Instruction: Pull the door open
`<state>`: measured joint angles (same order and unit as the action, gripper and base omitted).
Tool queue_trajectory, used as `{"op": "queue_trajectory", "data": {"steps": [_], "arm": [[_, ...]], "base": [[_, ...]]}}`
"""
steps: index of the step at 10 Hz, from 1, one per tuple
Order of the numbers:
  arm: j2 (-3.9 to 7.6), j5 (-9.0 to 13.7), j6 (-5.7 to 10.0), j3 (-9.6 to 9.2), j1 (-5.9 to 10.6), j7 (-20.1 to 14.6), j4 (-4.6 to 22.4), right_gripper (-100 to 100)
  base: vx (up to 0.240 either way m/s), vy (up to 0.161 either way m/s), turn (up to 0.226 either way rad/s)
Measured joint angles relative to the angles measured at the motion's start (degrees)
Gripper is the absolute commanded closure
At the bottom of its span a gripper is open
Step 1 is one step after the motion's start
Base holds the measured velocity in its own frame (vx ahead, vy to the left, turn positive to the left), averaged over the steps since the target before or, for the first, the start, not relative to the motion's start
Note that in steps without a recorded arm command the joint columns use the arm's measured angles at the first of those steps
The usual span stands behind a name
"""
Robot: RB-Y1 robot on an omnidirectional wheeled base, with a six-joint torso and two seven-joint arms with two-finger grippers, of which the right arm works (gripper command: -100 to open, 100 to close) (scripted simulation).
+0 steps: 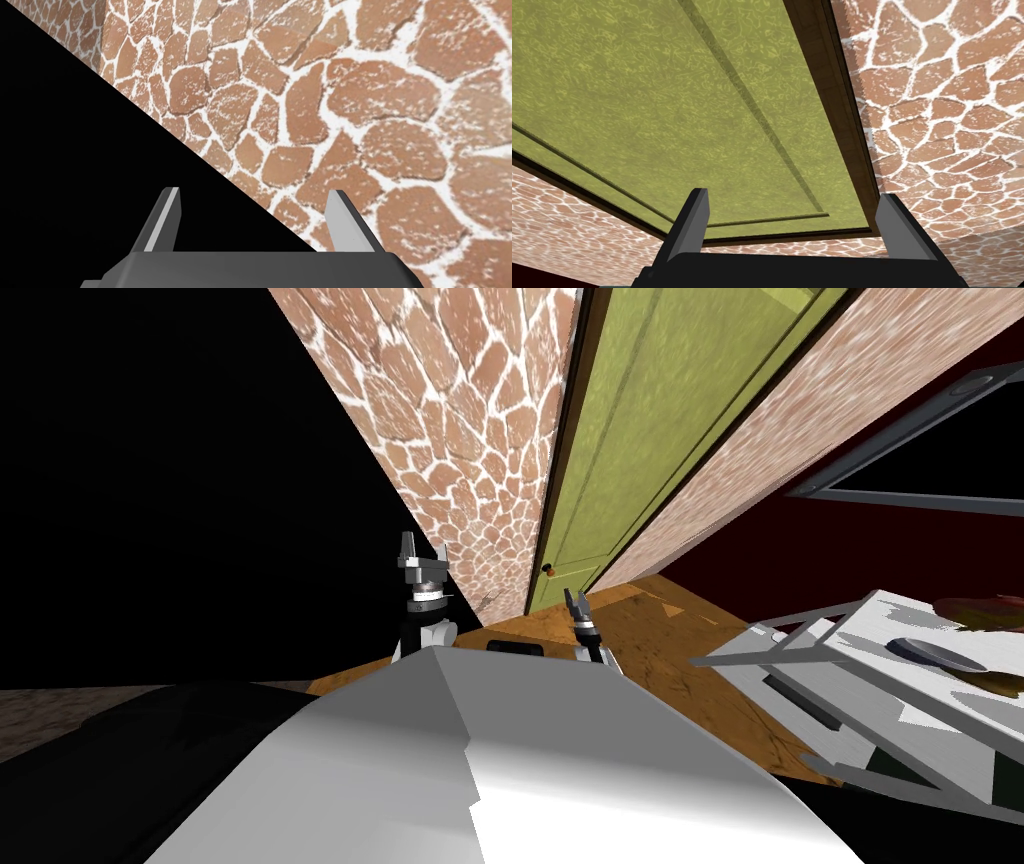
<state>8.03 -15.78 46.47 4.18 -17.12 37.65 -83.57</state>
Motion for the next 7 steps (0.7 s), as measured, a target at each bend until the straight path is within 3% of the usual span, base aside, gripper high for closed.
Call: {"op": "queue_trajectory", "data": {"steps": [3, 7], "arm": [[0.37, -1.29, 0.36, 0.16, 0.31, 2.3, 2.82, -100], [1.02, -3.32, 1.78, 0.75, 2.57, 6.11, 8.93, -100]], "base": [[0.043, -0.038, 0.048], [0.048, -0.051, 0.056]]}}
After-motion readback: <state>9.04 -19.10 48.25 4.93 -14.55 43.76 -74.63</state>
